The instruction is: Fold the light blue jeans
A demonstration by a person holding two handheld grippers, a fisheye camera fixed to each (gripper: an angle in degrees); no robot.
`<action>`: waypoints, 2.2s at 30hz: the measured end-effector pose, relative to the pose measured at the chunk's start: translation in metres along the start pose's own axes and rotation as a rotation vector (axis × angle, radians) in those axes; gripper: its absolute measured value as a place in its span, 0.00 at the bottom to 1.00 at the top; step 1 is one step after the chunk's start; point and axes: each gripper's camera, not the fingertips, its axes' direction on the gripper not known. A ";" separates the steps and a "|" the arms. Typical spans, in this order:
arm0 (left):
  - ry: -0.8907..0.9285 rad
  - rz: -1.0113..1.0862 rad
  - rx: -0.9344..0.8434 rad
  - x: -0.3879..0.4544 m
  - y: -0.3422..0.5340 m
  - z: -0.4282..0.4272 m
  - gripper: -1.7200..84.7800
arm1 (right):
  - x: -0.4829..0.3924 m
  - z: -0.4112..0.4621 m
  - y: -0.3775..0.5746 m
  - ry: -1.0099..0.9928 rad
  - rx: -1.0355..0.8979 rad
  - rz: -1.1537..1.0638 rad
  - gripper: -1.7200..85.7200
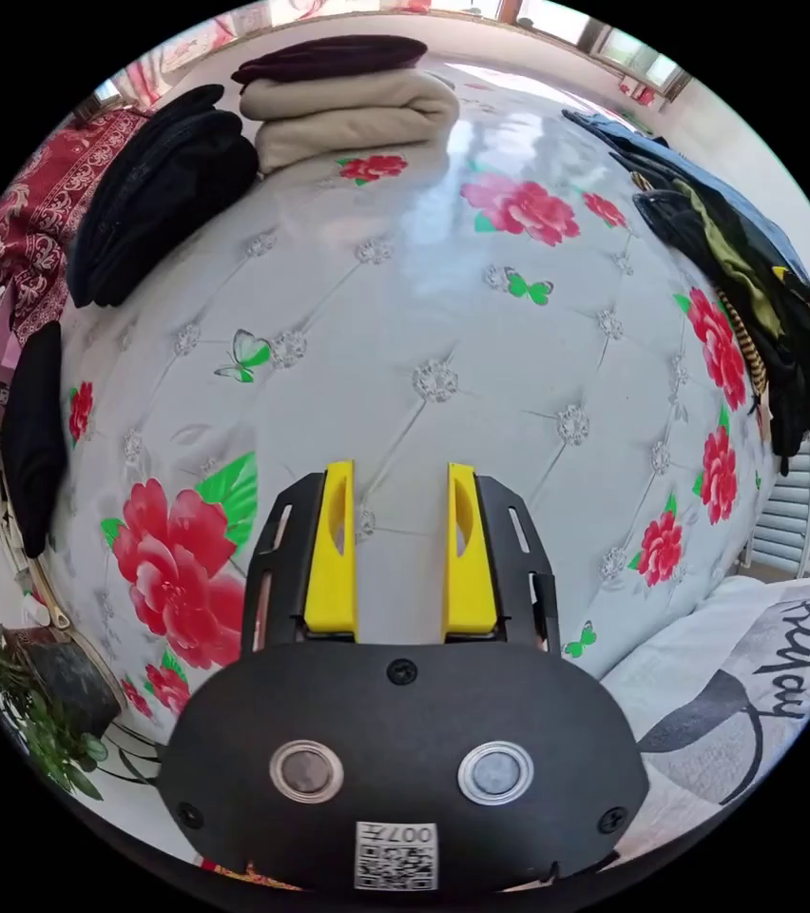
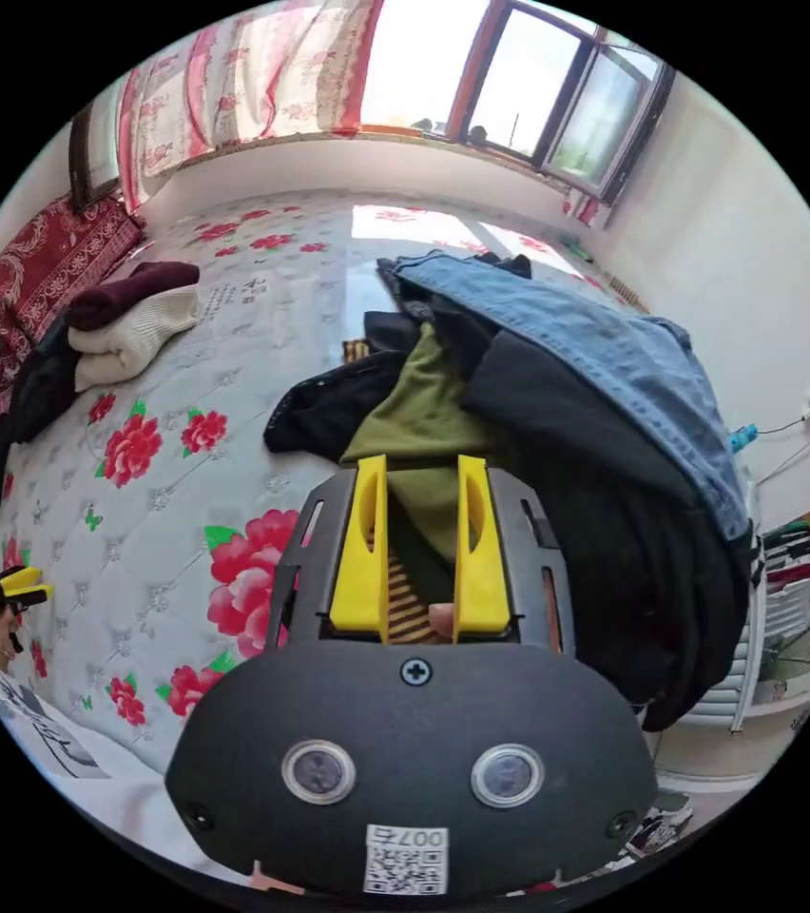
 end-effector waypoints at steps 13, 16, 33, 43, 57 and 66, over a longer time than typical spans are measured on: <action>-0.004 0.022 -0.027 0.003 0.008 0.003 0.14 | 0.119 -0.009 0.016 0.189 -0.072 0.353 0.08; -0.007 -0.011 -0.035 0.002 0.013 0.004 0.12 | 0.092 -0.037 0.015 0.198 0.010 0.246 0.05; 0.258 0.175 0.240 0.047 0.141 -0.053 0.13 | -0.209 -0.161 0.130 -0.372 0.294 -0.560 0.02; 0.187 0.173 0.194 0.045 0.186 -0.036 0.21 | -0.390 -0.140 0.261 -0.958 0.063 -0.856 0.07; 0.110 0.122 0.292 0.028 0.254 -0.046 0.19 | -0.396 0.032 0.299 -0.656 -0.390 -0.723 0.19; 0.193 0.049 0.170 0.028 0.184 0.000 0.06 | -0.371 0.064 0.278 -0.663 -0.386 -0.693 0.11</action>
